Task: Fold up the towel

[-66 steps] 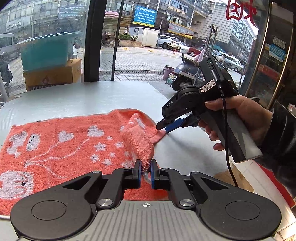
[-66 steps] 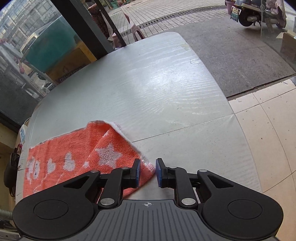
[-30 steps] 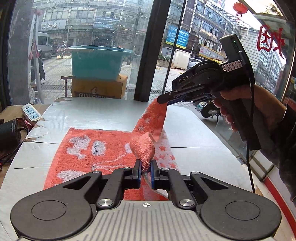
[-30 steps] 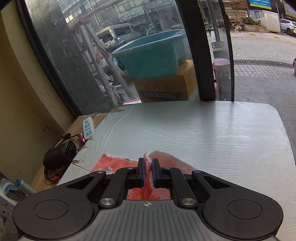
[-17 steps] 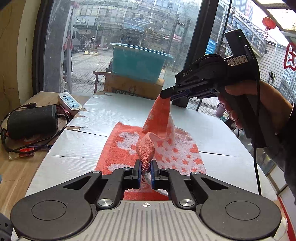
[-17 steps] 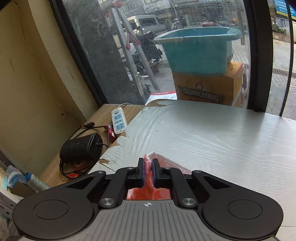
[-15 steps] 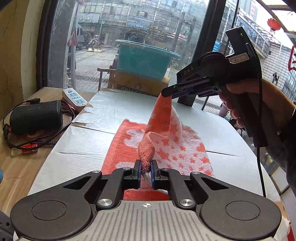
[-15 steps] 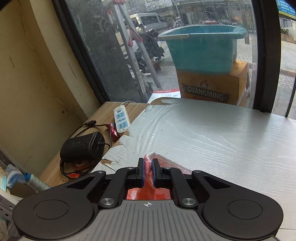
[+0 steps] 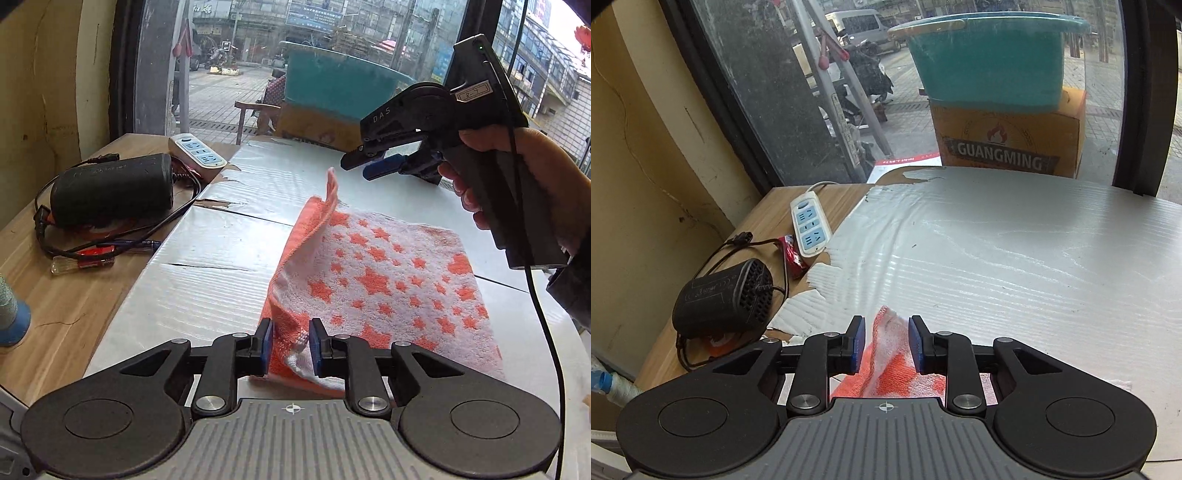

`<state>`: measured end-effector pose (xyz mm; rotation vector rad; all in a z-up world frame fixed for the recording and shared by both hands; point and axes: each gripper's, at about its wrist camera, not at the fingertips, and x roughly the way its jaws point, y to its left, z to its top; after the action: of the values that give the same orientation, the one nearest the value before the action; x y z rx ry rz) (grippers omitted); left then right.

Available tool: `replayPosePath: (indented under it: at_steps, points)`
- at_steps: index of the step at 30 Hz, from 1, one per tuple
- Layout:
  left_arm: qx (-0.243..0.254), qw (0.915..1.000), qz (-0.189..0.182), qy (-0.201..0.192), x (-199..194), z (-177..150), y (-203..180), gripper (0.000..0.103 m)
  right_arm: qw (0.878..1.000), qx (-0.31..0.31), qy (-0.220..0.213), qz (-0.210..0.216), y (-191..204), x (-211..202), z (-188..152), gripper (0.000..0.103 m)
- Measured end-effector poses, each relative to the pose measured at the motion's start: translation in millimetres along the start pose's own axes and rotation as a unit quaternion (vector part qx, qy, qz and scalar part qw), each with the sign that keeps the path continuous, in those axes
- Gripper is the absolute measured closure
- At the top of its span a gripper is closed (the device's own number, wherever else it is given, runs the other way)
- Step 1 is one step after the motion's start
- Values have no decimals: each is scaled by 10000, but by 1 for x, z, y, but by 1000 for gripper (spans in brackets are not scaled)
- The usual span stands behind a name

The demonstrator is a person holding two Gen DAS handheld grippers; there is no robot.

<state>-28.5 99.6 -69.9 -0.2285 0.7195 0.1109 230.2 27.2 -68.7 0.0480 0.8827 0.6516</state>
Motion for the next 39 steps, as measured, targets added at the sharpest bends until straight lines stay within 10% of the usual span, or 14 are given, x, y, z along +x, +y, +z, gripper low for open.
replayPosePath:
  at_steps: [10, 24, 34, 39]
  points:
    - [-128, 9998, 136, 44, -5, 1, 16, 79, 9942, -903, 287, -517, -25, -19, -24, 74]
    - [1293, 9694, -2003, 586, -3, -29, -93, 68, 9802, -1048, 713, -1524, -84, -37, -28, 74]
    - [1872, 9598, -1953, 748, 6, -41, -120, 67, 9838, -997, 646, -1339, -94, -36, -33, 75]
    - [1945, 9579, -1976, 739, 8, -38, -126, 67, 9878, -811, 556, -1211, -106, -49, -33, 94]
